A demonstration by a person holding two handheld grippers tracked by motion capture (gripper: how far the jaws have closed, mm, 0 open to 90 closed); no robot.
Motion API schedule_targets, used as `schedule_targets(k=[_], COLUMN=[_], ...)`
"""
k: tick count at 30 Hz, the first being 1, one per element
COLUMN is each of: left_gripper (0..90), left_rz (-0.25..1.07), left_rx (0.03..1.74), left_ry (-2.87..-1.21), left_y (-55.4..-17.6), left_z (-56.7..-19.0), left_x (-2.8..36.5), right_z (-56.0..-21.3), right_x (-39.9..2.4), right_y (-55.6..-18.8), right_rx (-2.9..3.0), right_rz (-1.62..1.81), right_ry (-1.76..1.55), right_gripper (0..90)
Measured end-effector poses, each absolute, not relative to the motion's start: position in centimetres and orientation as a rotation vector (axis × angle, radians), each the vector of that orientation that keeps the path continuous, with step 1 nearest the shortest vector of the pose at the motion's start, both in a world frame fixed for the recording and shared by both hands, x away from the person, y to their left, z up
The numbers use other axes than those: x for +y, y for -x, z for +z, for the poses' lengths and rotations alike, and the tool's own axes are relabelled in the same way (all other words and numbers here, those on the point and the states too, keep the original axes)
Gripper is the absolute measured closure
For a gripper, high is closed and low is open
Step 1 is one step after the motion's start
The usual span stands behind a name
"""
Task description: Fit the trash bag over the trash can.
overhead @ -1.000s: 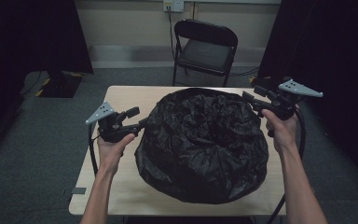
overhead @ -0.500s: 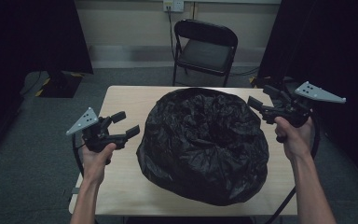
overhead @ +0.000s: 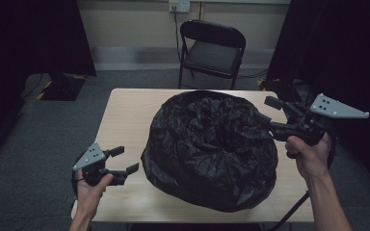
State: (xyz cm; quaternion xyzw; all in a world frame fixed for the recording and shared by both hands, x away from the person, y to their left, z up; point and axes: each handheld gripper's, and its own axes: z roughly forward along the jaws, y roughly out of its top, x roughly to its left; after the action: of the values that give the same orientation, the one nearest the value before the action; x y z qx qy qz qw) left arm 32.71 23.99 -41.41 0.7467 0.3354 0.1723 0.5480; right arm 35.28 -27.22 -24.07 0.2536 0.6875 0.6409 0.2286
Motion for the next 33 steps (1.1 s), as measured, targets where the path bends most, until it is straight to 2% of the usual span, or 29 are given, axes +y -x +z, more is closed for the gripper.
schedule_targets(k=[5, 11, 19, 26, 29, 33], left_gripper=[15.7, 15.9, 16.7, 16.2, 15.5, 15.4], left_rz=[0.395, 0.367, 0.375, 0.449, 0.453, 0.455], left_rx=[0.919, 0.953, 0.976, 1.038, 1.046, 1.051], left_ry=[-1.885, -2.0, -2.105, -2.111, -2.108, -2.107], left_y=[-33.1, -33.8, -33.9, -33.9, -34.0, -34.1], left_z=[-45.6, -48.4, -50.1, -50.1, -50.1, -50.1], left_x=[23.6, 22.7, 22.2, 22.1, 22.1, 22.1], right_z=[-23.7, -22.9, -21.4, -19.4, -18.8, -18.8], right_x=[-25.8, -23.4, -21.0, -18.1, -16.7, -14.8], right_y=[-34.1, -33.2, -33.8, -35.4, -36.3, -37.7], right_rx=[1.898, 1.986, 2.073, 2.177, 2.233, 2.305], right_rz=[1.764, 1.736, 1.693, 1.624, 1.592, 1.5], right_ry=[-0.635, -0.548, -0.49, -0.399, -0.371, -0.346], right_gripper=[29.7, 31.1, 33.2, 34.6, 36.4, 49.3])
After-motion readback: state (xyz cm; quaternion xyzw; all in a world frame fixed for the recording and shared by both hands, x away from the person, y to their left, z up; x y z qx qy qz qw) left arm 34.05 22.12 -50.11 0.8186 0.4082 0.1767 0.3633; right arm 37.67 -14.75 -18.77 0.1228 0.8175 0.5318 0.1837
